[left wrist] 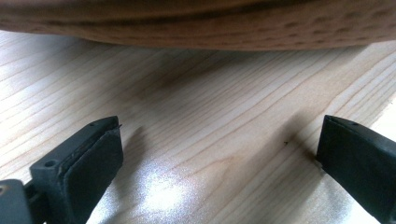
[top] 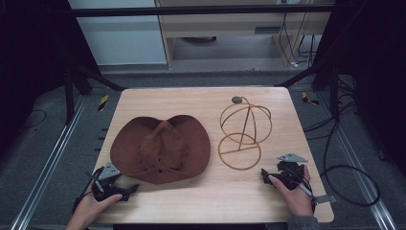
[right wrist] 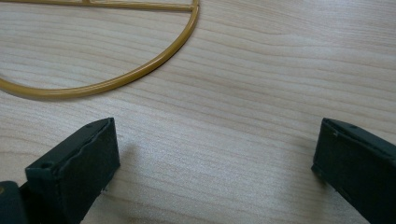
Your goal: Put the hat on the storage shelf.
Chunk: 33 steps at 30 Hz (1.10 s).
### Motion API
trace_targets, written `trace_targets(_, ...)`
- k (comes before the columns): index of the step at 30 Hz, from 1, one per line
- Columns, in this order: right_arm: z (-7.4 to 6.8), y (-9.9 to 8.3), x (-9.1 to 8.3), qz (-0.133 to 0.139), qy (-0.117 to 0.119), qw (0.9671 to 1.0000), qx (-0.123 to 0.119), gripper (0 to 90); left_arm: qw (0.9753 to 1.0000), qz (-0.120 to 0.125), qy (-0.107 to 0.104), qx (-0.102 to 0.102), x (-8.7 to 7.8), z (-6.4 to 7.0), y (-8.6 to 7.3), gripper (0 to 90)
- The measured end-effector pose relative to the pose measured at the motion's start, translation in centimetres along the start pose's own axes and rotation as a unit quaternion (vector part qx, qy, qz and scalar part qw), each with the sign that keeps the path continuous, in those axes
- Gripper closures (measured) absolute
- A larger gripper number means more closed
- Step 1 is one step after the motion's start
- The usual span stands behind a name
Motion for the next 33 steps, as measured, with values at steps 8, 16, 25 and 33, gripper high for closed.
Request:
trace_targets(8, 0.0, 0.0, 0.0, 0.0, 0.0, 1.0, 0.0, 0.5, 0.9992, 0.004, -0.014, 0.036, -0.8, 0.8, 0.5, 5.9)
trace_targets(16, 0.0, 0.0, 0.0, 0.0, 0.0, 1.0, 0.0, 0.5, 0.9997, 0.021, -0.007, 0.014, -2.1, 0.1, 0.3, 6.4)
trace_targets(25, 0.0, 0.0, 0.0, 0.0, 0.0, 1.0, 0.0, 0.5, 0.999, 0.041, -0.016, 0.004, -3.6, 0.1, 1.1, 6.9)
trace_targets(33, 0.0, 0.0, 0.0, 0.0, 0.0, 1.0, 0.0, 0.5, 0.9987, 0.037, -0.022, 0.027, -4.7, 0.8, 2.0, 4.7)
Point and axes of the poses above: each handheld gripper's, and its own axes: x roughly forward along the jaws, y roughly out of its top, z roughly to its right, the point moved 4 cm from there along x, roughly forward along the jaws, and after that the axes turned 4 degrees about -y, right-handed, at the moved point
